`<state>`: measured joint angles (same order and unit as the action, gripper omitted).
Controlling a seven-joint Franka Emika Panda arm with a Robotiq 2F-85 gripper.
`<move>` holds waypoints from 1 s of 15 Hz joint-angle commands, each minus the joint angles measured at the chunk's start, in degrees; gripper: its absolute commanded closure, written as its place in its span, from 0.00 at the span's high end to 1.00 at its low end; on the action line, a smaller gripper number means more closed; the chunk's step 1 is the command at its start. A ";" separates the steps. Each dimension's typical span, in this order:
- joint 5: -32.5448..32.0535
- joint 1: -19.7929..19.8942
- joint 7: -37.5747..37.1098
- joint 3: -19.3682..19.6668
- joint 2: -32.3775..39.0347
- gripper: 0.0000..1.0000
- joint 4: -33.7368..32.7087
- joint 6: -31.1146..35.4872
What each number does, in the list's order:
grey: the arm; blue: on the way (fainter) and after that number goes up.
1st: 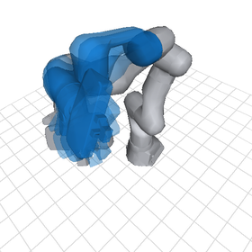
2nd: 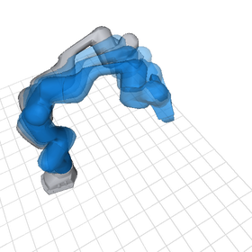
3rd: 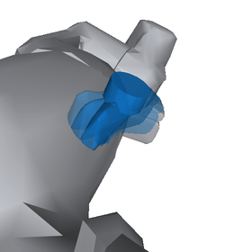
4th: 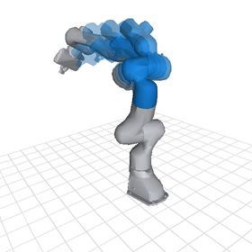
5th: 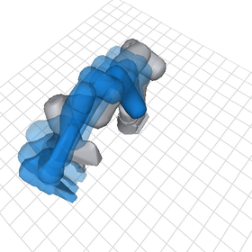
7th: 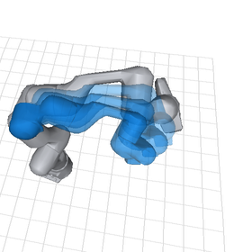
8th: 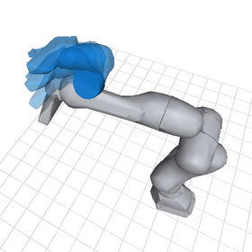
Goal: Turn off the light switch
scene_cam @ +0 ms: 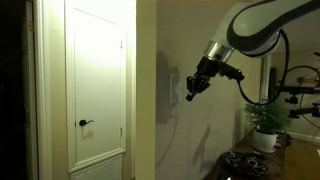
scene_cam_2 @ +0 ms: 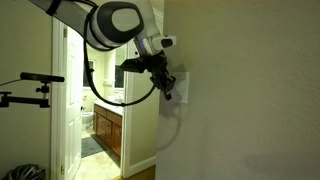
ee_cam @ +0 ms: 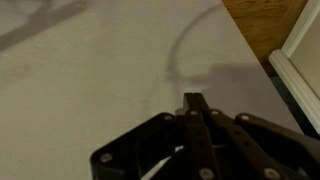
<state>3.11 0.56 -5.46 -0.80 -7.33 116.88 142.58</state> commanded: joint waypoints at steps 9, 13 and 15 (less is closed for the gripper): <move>-0.72 -0.33 -2.08 -0.36 4.87 0.02 -4.65 7.48; -1.55 -0.29 -2.33 -0.30 6.58 0.04 -6.00 8.15; -1.75 -0.30 -2.36 -0.21 7.39 0.04 -6.53 8.58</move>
<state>2.72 0.56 -5.81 -1.16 -1.71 111.84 149.29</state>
